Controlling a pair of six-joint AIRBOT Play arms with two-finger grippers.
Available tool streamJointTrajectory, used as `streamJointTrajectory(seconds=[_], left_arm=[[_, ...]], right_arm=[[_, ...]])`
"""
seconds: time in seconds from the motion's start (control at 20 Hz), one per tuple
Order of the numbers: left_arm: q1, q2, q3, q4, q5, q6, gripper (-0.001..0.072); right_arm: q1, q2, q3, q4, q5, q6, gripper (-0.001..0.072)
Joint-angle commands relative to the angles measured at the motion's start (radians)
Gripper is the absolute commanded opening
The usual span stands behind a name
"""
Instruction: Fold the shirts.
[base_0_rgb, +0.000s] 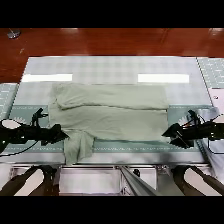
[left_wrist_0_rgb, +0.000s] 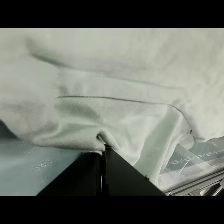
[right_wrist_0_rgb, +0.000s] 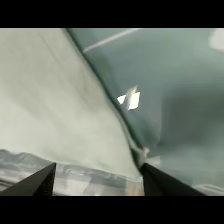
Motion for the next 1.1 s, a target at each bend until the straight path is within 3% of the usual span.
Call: streamJointTrajectory(seconds=[0.0, 0.05, 0.1, 0.15, 0.2, 0.25, 0.5, 0.7, 0.85, 1.05], left_arm=[[-0.001, -0.001, 0.001, 0.0, 0.001, 0.0, 0.0028], [0.0, -0.001, 0.001, 0.0, 0.002, 0.0, 0.0028], [-0.001, 0.0, 0.001, -0.003, 0.002, 0.0, 0.0028], [0.0, -0.001, 0.001, -0.013, 0.002, 0.0, 0.0028], [0.0, 0.0, 0.002, -0.027, 0.007, 0.0, 0.0028], [0.0, 0.0, 0.012, -0.031, 0.009, 0.0, 0.0028], [0.064, 0.0, 0.219, -0.031, -0.066, 0.008, 0.0028], [0.073, -0.037, 0.396, -0.045, -0.01, -0.019, 0.0028], [0.013, -0.179, 0.513, -0.069, 0.057, -0.024, 0.0028], [-0.047, -0.402, 0.716, -0.079, 0.069, -0.109, 0.0028]], right_arm=[[0.0, -0.06, -0.003, 0.12, -0.08, -0.046, 0.0618], [0.0, -0.065, -0.003, 0.173, -0.096, -0.066, 0.0608], [0.0, -0.066, -0.003, 0.215, -0.108, -0.082, 0.0545], [0.0, -0.066, -0.002, 0.24, -0.11, -0.1, 0.037], [0.0, -0.066, -0.002, 0.266, -0.098, -0.142, 0.0103], [0.0, -0.066, 0.004, 0.288, -0.072, -0.192, 0.002], [-0.001, -0.066, 0.172, 0.277, 0.0, -0.18, 0.002], [0.0, -0.095, 0.343, 0.296, -0.03, -0.142, 0.002], [0.063, -0.185, 0.442, 0.316, -0.119, -0.143, 0.002], [0.161, -0.336, 0.593, 0.286, -0.173, -0.082, 0.002]])
